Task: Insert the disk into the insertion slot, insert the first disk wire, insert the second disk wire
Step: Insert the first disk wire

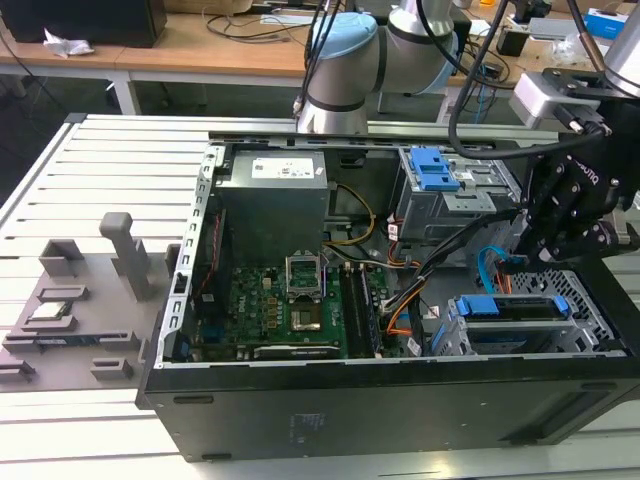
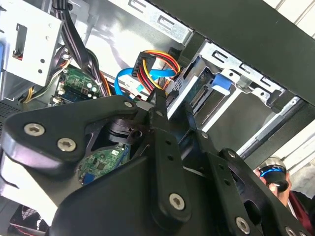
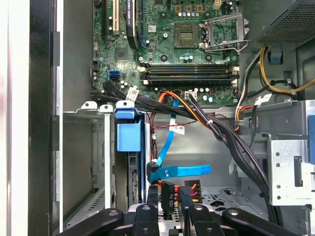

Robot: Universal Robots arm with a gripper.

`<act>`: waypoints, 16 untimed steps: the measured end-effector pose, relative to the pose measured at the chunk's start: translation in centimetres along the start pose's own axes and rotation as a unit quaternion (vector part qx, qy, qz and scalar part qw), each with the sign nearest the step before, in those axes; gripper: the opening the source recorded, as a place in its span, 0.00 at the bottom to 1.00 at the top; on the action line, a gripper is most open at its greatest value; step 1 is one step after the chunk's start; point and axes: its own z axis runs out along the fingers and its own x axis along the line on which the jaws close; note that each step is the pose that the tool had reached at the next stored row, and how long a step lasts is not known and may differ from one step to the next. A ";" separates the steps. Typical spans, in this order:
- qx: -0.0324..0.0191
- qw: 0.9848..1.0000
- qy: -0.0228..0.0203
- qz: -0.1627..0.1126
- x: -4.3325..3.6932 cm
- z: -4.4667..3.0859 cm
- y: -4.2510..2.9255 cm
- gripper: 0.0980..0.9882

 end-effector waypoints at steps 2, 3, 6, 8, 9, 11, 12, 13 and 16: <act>0.000 1.000 0.000 0.000 0.00 0.00 0.00 0.23; 0.000 1.000 0.000 0.000 0.00 0.00 0.00 0.23; 0.000 1.000 0.001 0.000 0.00 0.00 0.00 0.01; 0.000 1.000 0.002 0.000 0.00 0.00 0.00 0.01; 0.000 1.000 0.002 0.000 0.00 0.00 0.00 0.01; 0.000 1.000 0.002 0.000 0.00 0.00 0.00 0.01; 0.000 1.000 0.002 0.000 0.16 0.00 -0.01 0.01; 0.000 1.000 0.002 0.000 0.59 0.01 -0.02 0.01; 0.000 1.000 0.002 0.000 2.00 0.04 -0.04 0.01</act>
